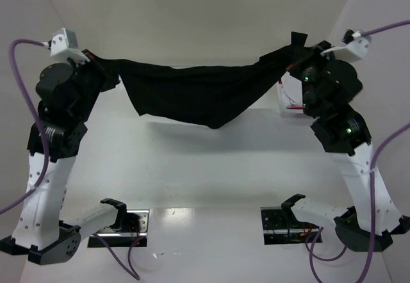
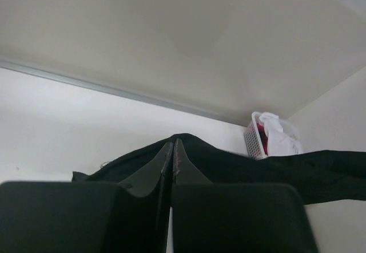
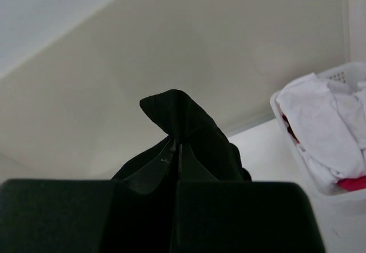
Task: Fold and stack the t-shirts
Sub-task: Flatten out the tshirt
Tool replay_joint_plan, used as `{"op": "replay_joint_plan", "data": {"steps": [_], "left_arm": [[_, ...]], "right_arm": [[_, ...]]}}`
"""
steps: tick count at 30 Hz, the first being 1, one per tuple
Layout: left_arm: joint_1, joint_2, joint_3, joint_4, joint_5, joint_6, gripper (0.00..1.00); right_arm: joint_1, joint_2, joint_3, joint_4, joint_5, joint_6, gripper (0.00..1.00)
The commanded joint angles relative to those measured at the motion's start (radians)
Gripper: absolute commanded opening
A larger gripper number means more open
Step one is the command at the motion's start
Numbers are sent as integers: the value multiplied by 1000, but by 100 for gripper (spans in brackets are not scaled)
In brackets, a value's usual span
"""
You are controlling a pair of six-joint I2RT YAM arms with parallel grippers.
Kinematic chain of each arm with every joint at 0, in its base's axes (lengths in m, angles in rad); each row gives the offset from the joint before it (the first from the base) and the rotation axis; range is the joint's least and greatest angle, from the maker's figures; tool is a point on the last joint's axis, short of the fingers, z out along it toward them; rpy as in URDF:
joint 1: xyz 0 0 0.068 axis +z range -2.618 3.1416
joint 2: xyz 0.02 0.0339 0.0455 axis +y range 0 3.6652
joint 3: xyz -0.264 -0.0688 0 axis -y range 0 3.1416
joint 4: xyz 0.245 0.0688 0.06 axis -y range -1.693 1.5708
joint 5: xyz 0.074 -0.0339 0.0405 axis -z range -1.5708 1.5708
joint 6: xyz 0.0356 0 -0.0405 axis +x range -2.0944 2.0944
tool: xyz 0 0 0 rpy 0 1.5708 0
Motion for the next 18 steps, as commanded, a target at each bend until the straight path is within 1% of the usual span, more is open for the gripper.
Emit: {"op": "replay_joint_plan", "data": {"steps": [1,2,5,6,7,9,12,14,15,16,17,18], "left_arm": [[5,-102,33,-7,-38,42,0],[5,-122,33,-16,-38,42,0],[14,-202,33,-42,-38,29,0],[14,-223,33,-54,-38,12,0],[14,-267,24,-54,-38,3,0],[14,-303,24,-54,-27,-7,0],[14,-312,33,-82,-27,-7,0],[14,-280,33,-82,-37,-7,0],[14,-271,22,-82,-37,-7,0],[14,-262,-20,-82,-47,-7,0],[14,-244,-45,-53,-76,-7,0],[14,-234,-76,-39,-86,-16,0]], "right_arm": [[-7,-119,54,44,11,-48,0],[-7,-166,54,27,1,-48,0],[-7,-232,54,-11,-51,-57,0],[-7,-273,54,-11,-64,-34,0],[-7,-294,65,-26,-88,-25,0],[-7,-321,74,-37,-102,-25,0],[-7,-309,85,-57,-102,-25,0],[-7,-289,76,-66,-111,-25,0],[-7,-280,42,-54,-111,-12,0],[-7,-262,19,-45,-111,-12,0],[-7,-251,-10,-34,-111,3,0],[-7,-239,-69,-22,-102,20,0]]}}
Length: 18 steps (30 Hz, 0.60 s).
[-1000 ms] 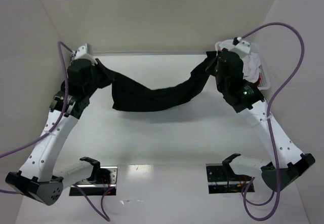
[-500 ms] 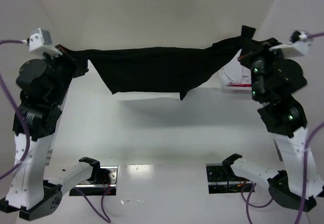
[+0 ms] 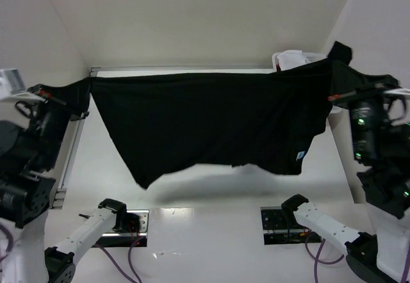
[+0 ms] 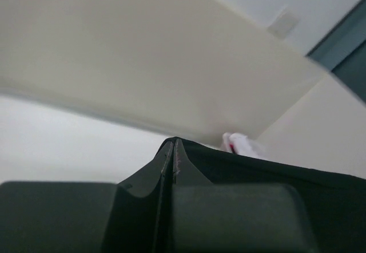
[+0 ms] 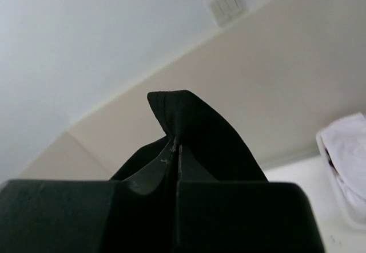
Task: Fold and stack the t-shirts
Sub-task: Flatten out the tshirt
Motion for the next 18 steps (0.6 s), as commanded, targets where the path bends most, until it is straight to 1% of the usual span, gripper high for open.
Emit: {"op": "replay_joint_plan", "data": {"steps": [1,2,3,5,6,7,8,9,11,12,14,15,16,18], "left_arm": [[11,103,-98,25,-112,-3,0],[11,120,-151,52,-122,-3,0],[11,141,-176,65,-122,-14,0],[11,212,-225,105,-122,-38,0],[11,233,-254,129,-111,-48,0],[11,276,-309,154,-111,-63,0],[11,300,-330,197,-93,-72,0],[35,328,-343,214,-80,-72,0],[45,419,-366,258,-37,-85,0],[71,481,-367,270,-25,-95,0],[83,543,-367,304,-11,-95,0],[92,575,-367,313,-11,-104,0],[105,636,-367,323,-11,-105,0],[123,698,-339,346,0,-105,0]], "right_arm": [[-7,98,-127,38,52,30,0],[-7,109,-167,55,52,59,0],[-7,118,-245,72,52,84,0],[-7,147,-330,130,52,125,0],[-7,158,-408,153,52,160,0],[-16,172,-440,176,52,176,0],[-16,214,-467,203,52,194,0],[-16,237,-505,217,52,222,0],[-50,290,-536,269,9,250,0],[-59,346,-559,289,-1,265,0],[-81,408,-570,332,-19,286,0],[-81,479,-559,366,-28,286,0],[-81,518,-550,378,-28,286,0],[-104,599,-499,411,-40,286,0]]}}
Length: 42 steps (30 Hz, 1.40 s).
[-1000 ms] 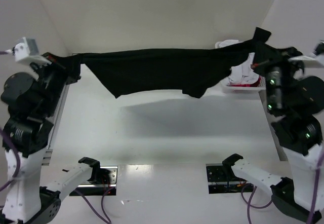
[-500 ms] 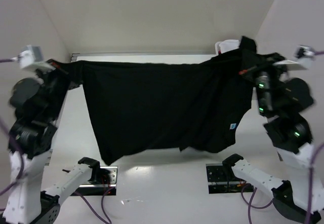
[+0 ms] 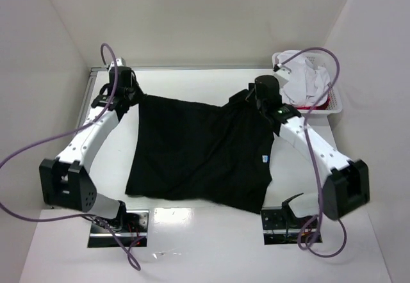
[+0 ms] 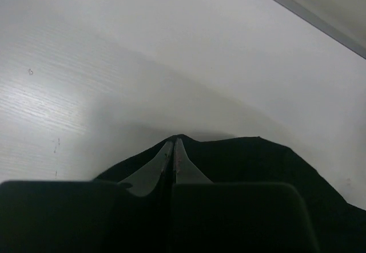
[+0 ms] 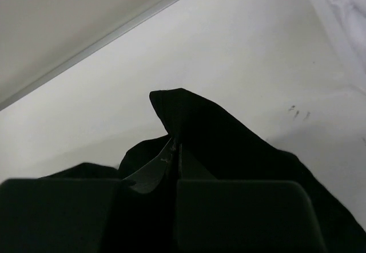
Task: Fold and stack the t-shirts
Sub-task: Flatten out the tshirt
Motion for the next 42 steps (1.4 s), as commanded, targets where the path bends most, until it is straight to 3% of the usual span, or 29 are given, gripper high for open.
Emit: {"op": "replay_joint_plan", "data": {"steps": [1,8,15,21,25,28,38,42], "left_arm": [[45,111,71,135,19,-25,0],[109,397,281,155,81,-34,0],[155,675,550,156,164,-16,0],[166,694,670,144,187,47,0],[175,589,670,133,200,70,0],[175,458,618,124,209,79,0],[165,-142,233,81,221,102,0],[137,-393,180,-21,197,114,0]], "right_arm": [[-22,154,87,182,-5,40,0],[-122,513,366,191,-113,4,0],[-146,831,835,75,-134,-59,0],[-146,935,1140,-45,-147,-108,0],[-146,850,1152,-57,-158,-118,0],[-137,685,1028,5,-152,-136,0],[-19,-80,294,171,-121,-162,0],[36,-347,155,112,-146,-87,0]]}}
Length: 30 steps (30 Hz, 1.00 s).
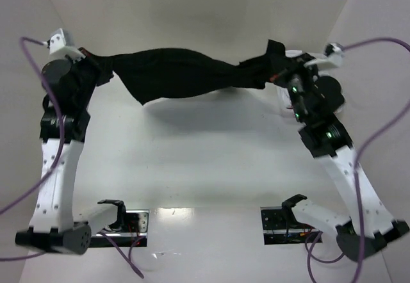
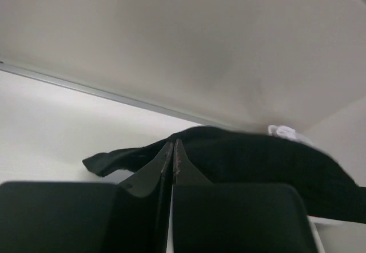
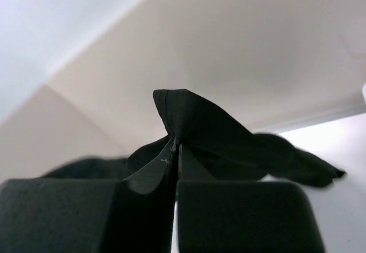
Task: Fold and stack the t-shirts
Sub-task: Flatten out the tshirt
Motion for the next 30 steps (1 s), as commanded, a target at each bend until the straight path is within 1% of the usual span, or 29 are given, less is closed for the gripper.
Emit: {"op": "replay_joint_plan", "data": {"steps": [1,3,4,7,8,10,14,15,17,19,23,28,30], "left_arm": [[-11,-144,-36,-103,-7,32,0],[-11,-253,-36,-123,-17,32,0],[-11,-278,-27,-150,-17,32,0],[-11,-332,62,-230,-40,32,0],[-11,-341,85,-239,-40,32,0],[-11,-350,135,-240,-83,32,0],[-11,-295,180,-258,-126,41,0],[-11,-263,163,-258,-126,41,0],[-11,-237,116,-204,-112,32,0],[-11,-189,39,-160,-112,32,0],[-11,-111,-77,-88,-89,14,0],[-11,-22,-179,-22,-89,4,0],[-11,-2,-229,7,-77,-6,0]], "right_arm": [[22,-180,-100,2,-15,53,0],[22,-258,-100,-43,-39,76,0],[22,-326,-100,-76,-40,86,0],[22,-391,-59,-144,-52,97,0],[22,-391,-15,-167,-61,97,0],[22,-391,30,-204,-61,88,0],[22,-287,81,-233,-13,44,0],[22,-232,81,-233,6,34,0],[22,-179,81,-212,52,7,0],[22,-99,72,-212,80,-7,0],[22,-29,-34,-129,143,-28,0],[22,69,-88,-51,152,-39,0],[22,115,-134,-22,152,-26,0]]}}
